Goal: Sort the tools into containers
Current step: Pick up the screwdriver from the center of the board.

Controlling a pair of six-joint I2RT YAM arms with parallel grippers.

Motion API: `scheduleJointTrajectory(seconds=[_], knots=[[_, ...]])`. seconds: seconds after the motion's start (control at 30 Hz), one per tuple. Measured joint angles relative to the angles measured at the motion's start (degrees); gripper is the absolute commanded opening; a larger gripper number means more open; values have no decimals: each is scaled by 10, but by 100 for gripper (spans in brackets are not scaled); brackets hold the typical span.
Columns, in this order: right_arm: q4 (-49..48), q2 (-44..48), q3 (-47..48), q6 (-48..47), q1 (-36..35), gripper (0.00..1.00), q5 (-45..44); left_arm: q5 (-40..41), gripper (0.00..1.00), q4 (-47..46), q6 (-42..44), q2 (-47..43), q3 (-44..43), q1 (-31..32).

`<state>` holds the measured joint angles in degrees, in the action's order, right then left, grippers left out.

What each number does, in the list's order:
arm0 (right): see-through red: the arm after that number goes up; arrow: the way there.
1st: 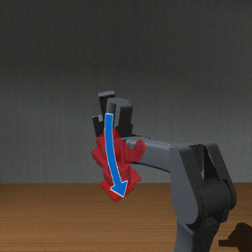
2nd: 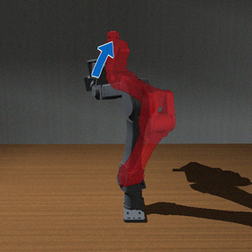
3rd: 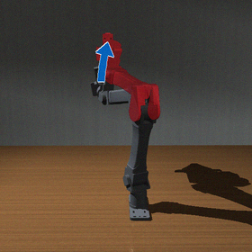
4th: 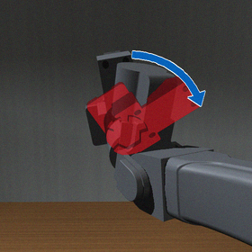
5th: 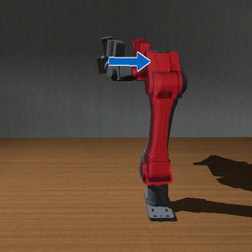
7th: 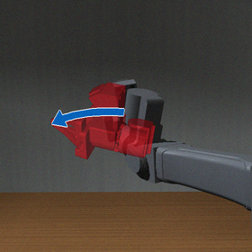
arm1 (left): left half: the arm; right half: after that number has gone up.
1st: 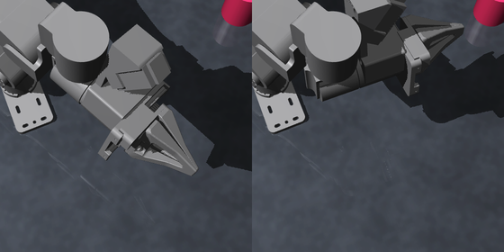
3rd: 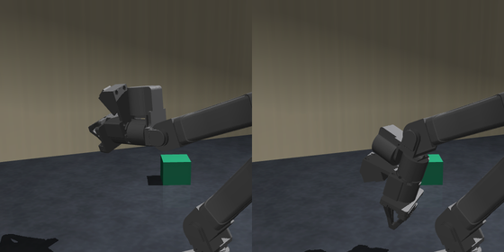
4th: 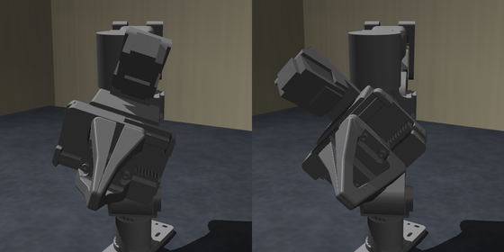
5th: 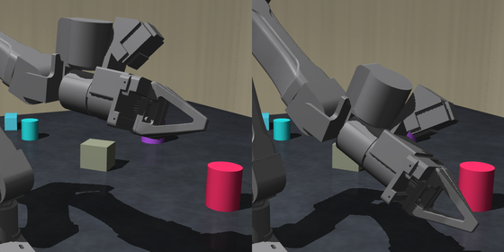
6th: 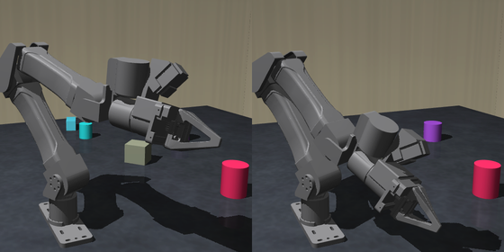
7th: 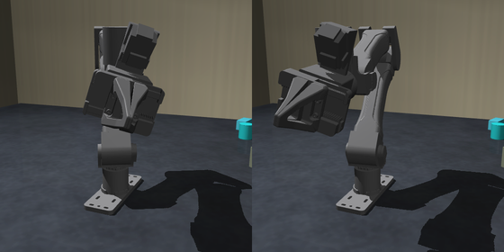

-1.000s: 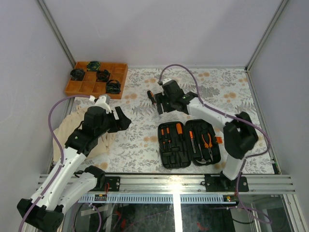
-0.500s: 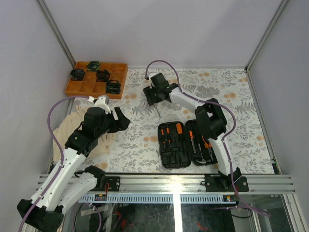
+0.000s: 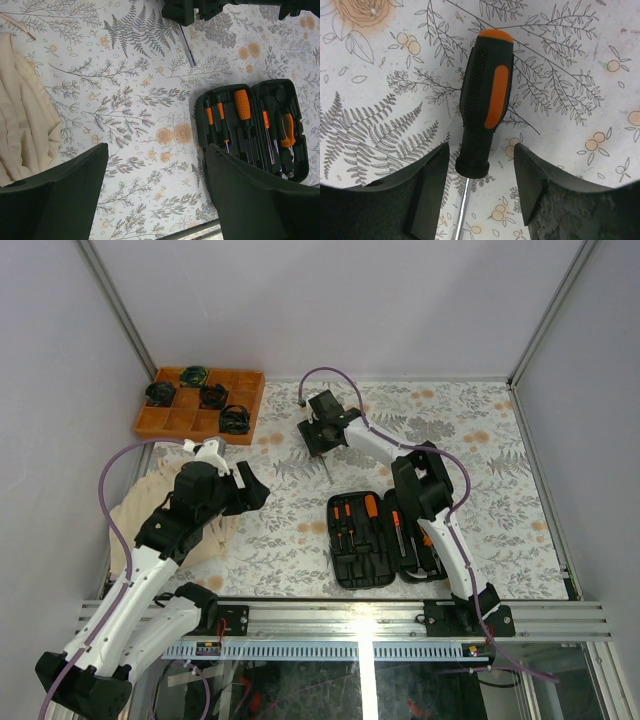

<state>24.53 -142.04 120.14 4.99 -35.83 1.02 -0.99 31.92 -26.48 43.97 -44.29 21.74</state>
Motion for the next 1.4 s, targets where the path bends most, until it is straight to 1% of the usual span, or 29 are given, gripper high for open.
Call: scheduleJointTrajectory(seconds=[0.13, 0.3, 0.37, 0.53, 0.8, 0.93, 1.0, 1.1, 1.23, 1.3, 1.4], knots=[[5, -4, 4, -5, 1, 44, 1, 0, 78, 0, 0, 0, 0, 0], [5, -5, 6, -5, 3, 29, 9, 0, 78, 0, 0, 0, 0, 0], [5, -5, 6, -5, 5, 20, 16, 0, 78, 0, 0, 0, 0, 0], [5, -5, 6, -3, 10, 1, 30, 0, 78, 0, 0, 0, 0, 0], [8, 1, 4, -16, 13, 0, 26, 0, 79, -1, 0, -11, 1, 0], [-1, 46, -31, -14, 20, 0, 25, 0, 78, -2, 0, -28, 2, 0], [-26, 95, -79, -7, 25, 0, 25, 0, 78, -2, 0, -32, 3, 0], [-92, 184, -169, 9, 29, 0, 27, -1, 79, -2, 0, -36, 3, 0], [-217, 314, -314, 32, 31, 0, 32, 0, 80, -2, 0, -42, 4, 0], [-295, 379, -397, 41, 30, 0, 36, 0, 81, -2, 0, -46, 4, 0], [-358, 428, -465, 45, 29, 0, 47, 0, 82, -2, 0, -55, 4, 0]])
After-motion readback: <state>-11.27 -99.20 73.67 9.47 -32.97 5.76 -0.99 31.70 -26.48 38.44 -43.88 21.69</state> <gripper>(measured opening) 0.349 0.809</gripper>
